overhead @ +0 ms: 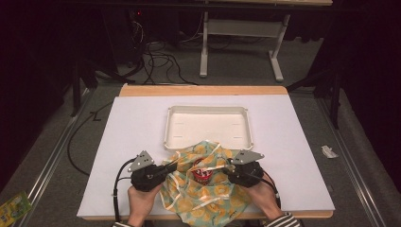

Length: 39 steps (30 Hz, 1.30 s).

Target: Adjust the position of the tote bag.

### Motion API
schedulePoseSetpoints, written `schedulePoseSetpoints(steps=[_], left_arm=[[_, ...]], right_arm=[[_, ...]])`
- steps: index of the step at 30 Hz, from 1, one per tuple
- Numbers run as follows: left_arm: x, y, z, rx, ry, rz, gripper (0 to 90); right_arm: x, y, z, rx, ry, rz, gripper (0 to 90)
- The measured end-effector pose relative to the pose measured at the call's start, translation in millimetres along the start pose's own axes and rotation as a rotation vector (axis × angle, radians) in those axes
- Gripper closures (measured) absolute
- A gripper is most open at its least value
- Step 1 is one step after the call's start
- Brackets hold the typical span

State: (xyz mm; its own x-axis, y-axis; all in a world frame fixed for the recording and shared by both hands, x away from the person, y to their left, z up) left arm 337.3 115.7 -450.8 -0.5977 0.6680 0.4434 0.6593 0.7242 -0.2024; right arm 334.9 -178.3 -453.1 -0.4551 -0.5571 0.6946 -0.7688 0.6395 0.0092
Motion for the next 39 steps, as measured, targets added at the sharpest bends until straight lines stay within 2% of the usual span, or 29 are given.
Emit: schedulePoseSetpoints(steps=[2, 5, 8, 16, 17, 22, 23, 30, 34, 37, 39], left_arm=[[0.3, -0.2, 0.0, -0.002, -0.003, 0.000, 89.6], [0.7, -0.4, 0.3, -0.004, -0.003, 0.001, 89.6], [1.3, -0.2, 0.1, -0.004, -0.004, 0.001, 89.6], [3.5, 0.7, 0.2, -0.003, -0.012, -0.005, 89.6], [3.8, 1.0, 0.1, -0.003, -0.012, -0.005, 89.6], [5.4, 3.2, -0.9, 0.002, -0.021, -0.014, 89.6], [5.2, 3.5, -1.1, 0.002, -0.023, -0.017, 89.6], [5.4, 3.5, -2.2, -0.022, -0.006, -0.030, 89.6], [3.4, 4.8, -2.1, -0.021, -0.007, -0.039, 89.6], [0.4, 3.9, -1.1, -0.023, -0.002, -0.041, 89.6], [-0.5, 3.5, -0.9, -0.024, -0.002, -0.041, 89.6]], right_arm=[[1.4, -0.7, 0.8, -0.010, -0.007, -0.007, 78.8], [7.1, -1.8, 2.8, -0.005, -0.039, -0.003, 90.0], [12.8, -3.5, 6.0, -0.006, -0.062, -0.002, 90.0], [32.9, -14.3, 17.4, -0.053, -0.118, 0.017, 90.0], [38.5, -18.7, 21.7, -0.073, -0.130, 0.024, 90.0], [48.3, -28.4, 29.5, -0.103, -0.152, 0.041, 90.0], [52.2, -34.5, 33.7, -0.116, -0.168, 0.052, 90.0], [55.4, -45.7, 44.3, -0.153, -0.174, 0.074, 90.0], [52.6, -52.6, 49.4, -0.181, -0.158, 0.086, 90.0], [43.5, -60.3, 53.7, -0.204, -0.126, 0.092, 90.0], [41.5, -61.8, 54.5, -0.202, -0.118, 0.093, 90.0]])
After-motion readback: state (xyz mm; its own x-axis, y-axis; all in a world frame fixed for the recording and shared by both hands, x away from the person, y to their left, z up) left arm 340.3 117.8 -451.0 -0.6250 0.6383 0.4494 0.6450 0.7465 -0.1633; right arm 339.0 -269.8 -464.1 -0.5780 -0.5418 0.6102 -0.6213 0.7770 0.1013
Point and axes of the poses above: each handheld gripper's, and its own axes: x roughly backward along the jaws, z roughly out of its underside, y roughly to its left, the point moved 3 cm from there along -x, roughly forward along the jaws, and after that the axes turned 9 degrees about -z, right-handed, at the moved point
